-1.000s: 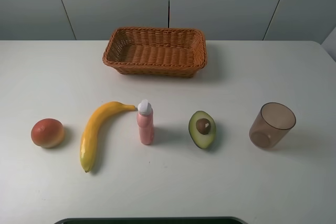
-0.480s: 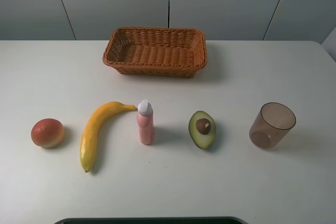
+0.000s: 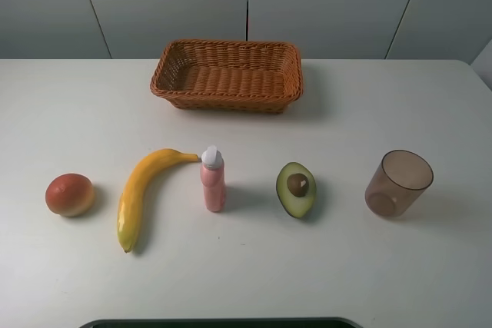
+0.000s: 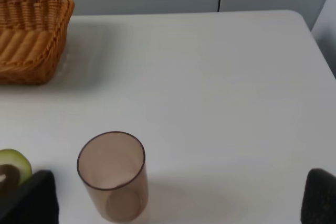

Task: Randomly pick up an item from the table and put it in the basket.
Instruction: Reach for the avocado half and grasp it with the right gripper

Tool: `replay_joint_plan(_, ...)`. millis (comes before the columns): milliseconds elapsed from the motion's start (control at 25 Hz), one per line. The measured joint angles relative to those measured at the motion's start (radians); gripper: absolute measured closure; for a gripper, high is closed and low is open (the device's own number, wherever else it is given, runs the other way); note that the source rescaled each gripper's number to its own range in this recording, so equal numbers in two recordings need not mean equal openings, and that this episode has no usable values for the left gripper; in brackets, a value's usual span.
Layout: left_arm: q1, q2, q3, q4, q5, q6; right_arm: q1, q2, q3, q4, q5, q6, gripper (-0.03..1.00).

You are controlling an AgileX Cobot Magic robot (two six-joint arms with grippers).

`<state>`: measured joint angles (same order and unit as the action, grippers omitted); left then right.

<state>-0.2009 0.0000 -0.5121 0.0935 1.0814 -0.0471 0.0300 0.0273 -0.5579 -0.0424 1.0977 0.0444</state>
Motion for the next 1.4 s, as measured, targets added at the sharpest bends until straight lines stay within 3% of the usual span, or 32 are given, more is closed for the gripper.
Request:
replay_joint_plan(280,0.000,0.000,0.000,0.000,0.000,0.000,0.000,0.380,-0.211,0.036,0.060,-0.044,-0.03)
replay_joint_plan(640,0.000,0.000,0.000,0.000,0.000,0.000,0.018,0.864,-0.405,0.272,0.013,-0.162,-0.03)
replay_joint_plan(760,0.000,0.000,0.000,0.000,0.000,0.000,0.106,0.965,-0.405,0.241,-0.046,-0.142,-0.03)
replay_joint_plan(1120,0.000,0.000,0.000,0.000,0.000,0.000,0.433,1.226,-0.405,0.144,-0.205,0.062,-0.03)
replay_joint_plan(1400,0.000,0.000,0.000,0.000,0.000,0.000,0.527,1.462,-0.407,0.144,-0.256,0.179,-0.03)
